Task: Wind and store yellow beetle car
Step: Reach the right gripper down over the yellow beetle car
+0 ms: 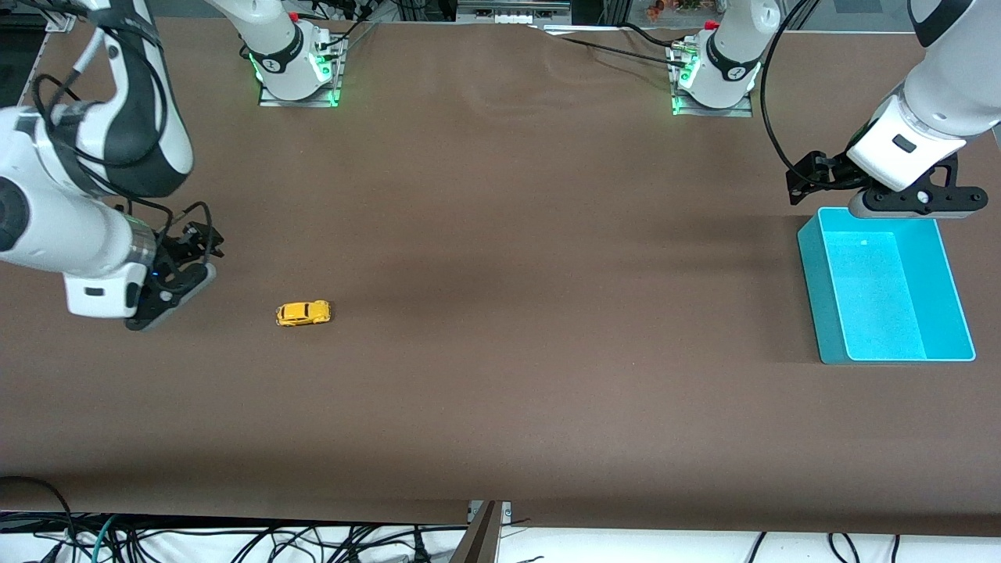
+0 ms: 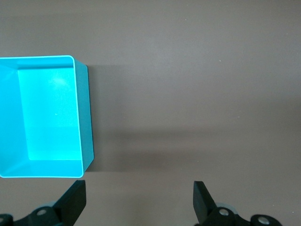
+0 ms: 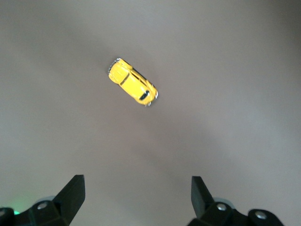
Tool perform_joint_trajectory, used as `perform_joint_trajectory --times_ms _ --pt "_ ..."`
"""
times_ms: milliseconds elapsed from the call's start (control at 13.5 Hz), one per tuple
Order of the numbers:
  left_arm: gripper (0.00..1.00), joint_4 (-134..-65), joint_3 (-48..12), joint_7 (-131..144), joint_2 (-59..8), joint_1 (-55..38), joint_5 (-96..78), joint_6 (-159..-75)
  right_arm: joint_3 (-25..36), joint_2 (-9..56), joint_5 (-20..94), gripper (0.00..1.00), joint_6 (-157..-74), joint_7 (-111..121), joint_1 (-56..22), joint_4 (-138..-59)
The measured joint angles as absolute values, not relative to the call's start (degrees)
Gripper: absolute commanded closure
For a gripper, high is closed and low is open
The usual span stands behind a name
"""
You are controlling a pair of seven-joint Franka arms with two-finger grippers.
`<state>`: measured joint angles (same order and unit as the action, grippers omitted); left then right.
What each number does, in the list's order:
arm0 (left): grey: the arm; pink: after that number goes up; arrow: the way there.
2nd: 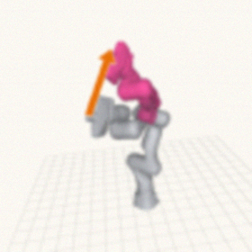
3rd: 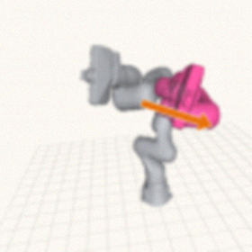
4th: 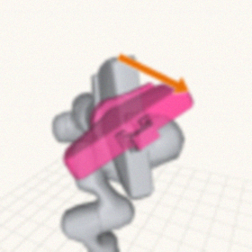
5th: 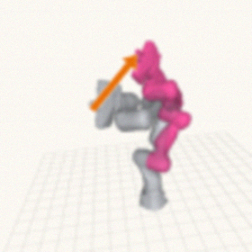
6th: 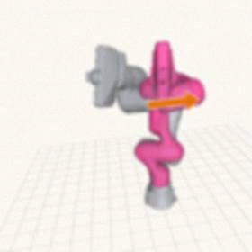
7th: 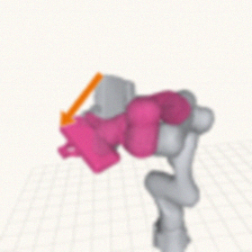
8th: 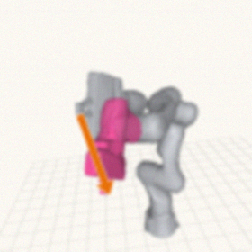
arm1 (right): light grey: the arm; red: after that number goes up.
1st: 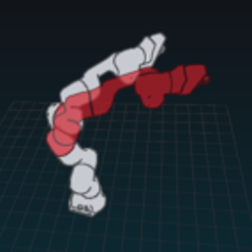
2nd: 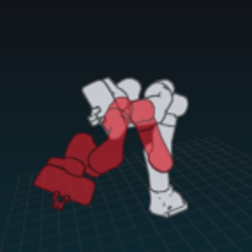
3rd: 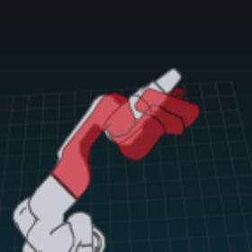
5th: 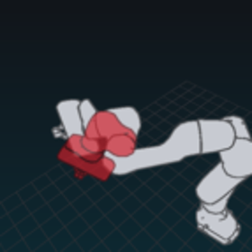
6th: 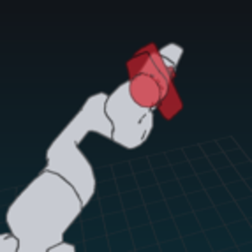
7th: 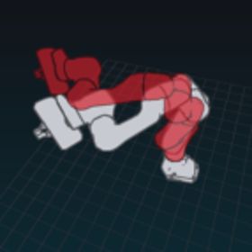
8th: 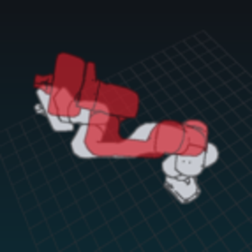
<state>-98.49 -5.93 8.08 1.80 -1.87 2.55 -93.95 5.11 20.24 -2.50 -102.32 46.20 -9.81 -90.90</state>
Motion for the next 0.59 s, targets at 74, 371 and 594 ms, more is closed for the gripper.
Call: perform_joint_trajectory --times_ms 74,371,594 --pt "0.00 -98.5 -5.9 8.1 1.8 -1.9 2.6 -93.9 5.1 20.8 -2.5 0.00 -104.8 51.1 -9.8 -92.2" --pt "0.00 -98.5 -5.9 8.1 1.8 -1.9 2.6 -93.9 4.4 22.1 -2.5 0.00 -115.3 62.5 -10.3 -99.1" --pt "0.00 -98.5 -5.9 8.1 1.8 -1.8 2.6 -93.9 2.1 23.8 -2.5 0.00 -126.7 67.3 -11.0 -105.8"
